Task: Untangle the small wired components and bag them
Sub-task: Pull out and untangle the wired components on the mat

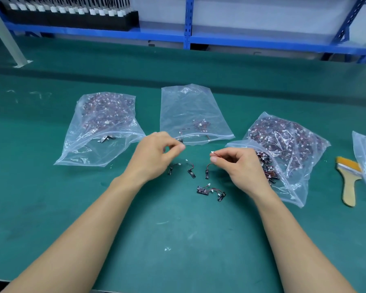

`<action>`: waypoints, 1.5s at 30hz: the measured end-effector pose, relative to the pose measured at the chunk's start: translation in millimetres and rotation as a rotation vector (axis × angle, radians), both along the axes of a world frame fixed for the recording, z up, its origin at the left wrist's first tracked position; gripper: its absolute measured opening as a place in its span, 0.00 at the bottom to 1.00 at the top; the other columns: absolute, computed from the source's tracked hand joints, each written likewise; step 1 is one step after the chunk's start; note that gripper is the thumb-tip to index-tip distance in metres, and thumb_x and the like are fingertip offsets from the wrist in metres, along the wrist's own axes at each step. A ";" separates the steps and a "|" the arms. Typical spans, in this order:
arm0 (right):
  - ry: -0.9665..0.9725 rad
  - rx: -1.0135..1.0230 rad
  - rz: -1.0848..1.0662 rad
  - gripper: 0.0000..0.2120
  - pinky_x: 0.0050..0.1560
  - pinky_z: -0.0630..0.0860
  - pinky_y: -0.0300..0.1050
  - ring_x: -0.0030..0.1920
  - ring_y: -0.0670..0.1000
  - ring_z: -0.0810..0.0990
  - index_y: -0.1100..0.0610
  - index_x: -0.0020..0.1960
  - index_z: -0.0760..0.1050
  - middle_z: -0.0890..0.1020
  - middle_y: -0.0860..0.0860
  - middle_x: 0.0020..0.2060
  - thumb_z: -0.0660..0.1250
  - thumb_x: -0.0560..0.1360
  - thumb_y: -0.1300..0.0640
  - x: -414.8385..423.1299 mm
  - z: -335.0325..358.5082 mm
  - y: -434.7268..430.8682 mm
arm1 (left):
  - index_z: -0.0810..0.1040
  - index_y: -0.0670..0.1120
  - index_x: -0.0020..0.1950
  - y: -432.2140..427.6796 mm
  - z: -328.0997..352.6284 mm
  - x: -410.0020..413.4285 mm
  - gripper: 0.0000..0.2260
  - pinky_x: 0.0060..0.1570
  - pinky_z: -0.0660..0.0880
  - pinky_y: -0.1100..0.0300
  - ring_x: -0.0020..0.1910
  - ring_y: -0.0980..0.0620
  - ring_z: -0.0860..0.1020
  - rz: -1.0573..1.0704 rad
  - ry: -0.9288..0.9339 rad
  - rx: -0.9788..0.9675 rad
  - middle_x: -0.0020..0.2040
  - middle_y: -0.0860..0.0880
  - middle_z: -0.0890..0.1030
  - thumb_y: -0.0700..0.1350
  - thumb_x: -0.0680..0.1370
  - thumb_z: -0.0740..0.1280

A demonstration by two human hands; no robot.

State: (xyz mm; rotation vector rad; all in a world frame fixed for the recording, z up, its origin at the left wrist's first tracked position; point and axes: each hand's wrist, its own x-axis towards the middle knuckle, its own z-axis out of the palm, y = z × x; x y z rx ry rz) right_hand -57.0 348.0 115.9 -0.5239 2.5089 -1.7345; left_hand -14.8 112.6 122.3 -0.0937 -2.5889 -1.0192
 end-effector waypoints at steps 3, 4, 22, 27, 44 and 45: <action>0.004 0.029 -0.034 0.11 0.44 0.74 0.29 0.38 0.39 0.82 0.43 0.41 0.84 0.86 0.39 0.38 0.77 0.73 0.59 -0.8 -2.7 -1.0 | 0.85 0.53 0.52 -22.4 -7.3 13.3 0.06 0.40 0.66 0.71 0.38 0.58 0.73 0.053 0.032 0.096 0.39 0.60 0.77 0.44 0.80 0.69; -0.003 0.037 -0.043 0.11 0.43 0.74 0.29 0.38 0.39 0.82 0.43 0.41 0.84 0.86 0.39 0.38 0.77 0.73 0.59 -1.0 -3.6 -1.5 | 0.85 0.53 0.54 -27.7 -9.9 16.2 0.07 0.41 0.66 0.71 0.39 0.58 0.74 0.064 0.032 0.101 0.40 0.60 0.78 0.43 0.80 0.68; -0.130 0.361 -0.143 0.07 0.30 0.72 0.36 0.24 0.41 0.75 0.51 0.36 0.84 0.82 0.49 0.25 0.76 0.72 0.54 -3.6 -5.7 7.1 | 0.86 0.50 0.51 -37.7 -16.1 27.0 0.05 0.39 0.65 0.76 0.36 0.64 0.74 0.042 -0.016 0.052 0.39 0.63 0.80 0.41 0.78 0.71; -0.067 0.388 -0.102 0.08 0.25 0.66 0.29 0.23 0.41 0.75 0.50 0.35 0.83 0.81 0.49 0.23 0.76 0.72 0.54 -2.9 -3.4 9.9 | 0.86 0.50 0.51 -36.9 -16.2 26.7 0.05 0.40 0.66 0.75 0.36 0.64 0.74 0.035 -0.019 0.051 0.39 0.62 0.80 0.41 0.78 0.72; 0.112 0.444 0.159 0.24 0.42 0.68 0.28 0.45 0.41 0.77 0.45 0.49 0.84 0.83 0.43 0.51 0.71 0.70 0.74 -2.0 1.8 18.8 | 0.86 0.49 0.51 -36.1 -16.7 27.1 0.05 0.37 0.66 0.74 0.34 0.62 0.73 0.031 -0.020 0.073 0.37 0.62 0.80 0.41 0.78 0.71; 0.121 0.448 0.157 0.26 0.42 0.68 0.28 0.46 0.42 0.77 0.45 0.51 0.84 0.82 0.42 0.52 0.69 0.69 0.76 -2.0 1.6 18.8 | 0.86 0.49 0.51 -36.0 -16.5 27.2 0.05 0.37 0.66 0.74 0.34 0.62 0.73 0.030 -0.018 0.073 0.37 0.62 0.80 0.41 0.78 0.71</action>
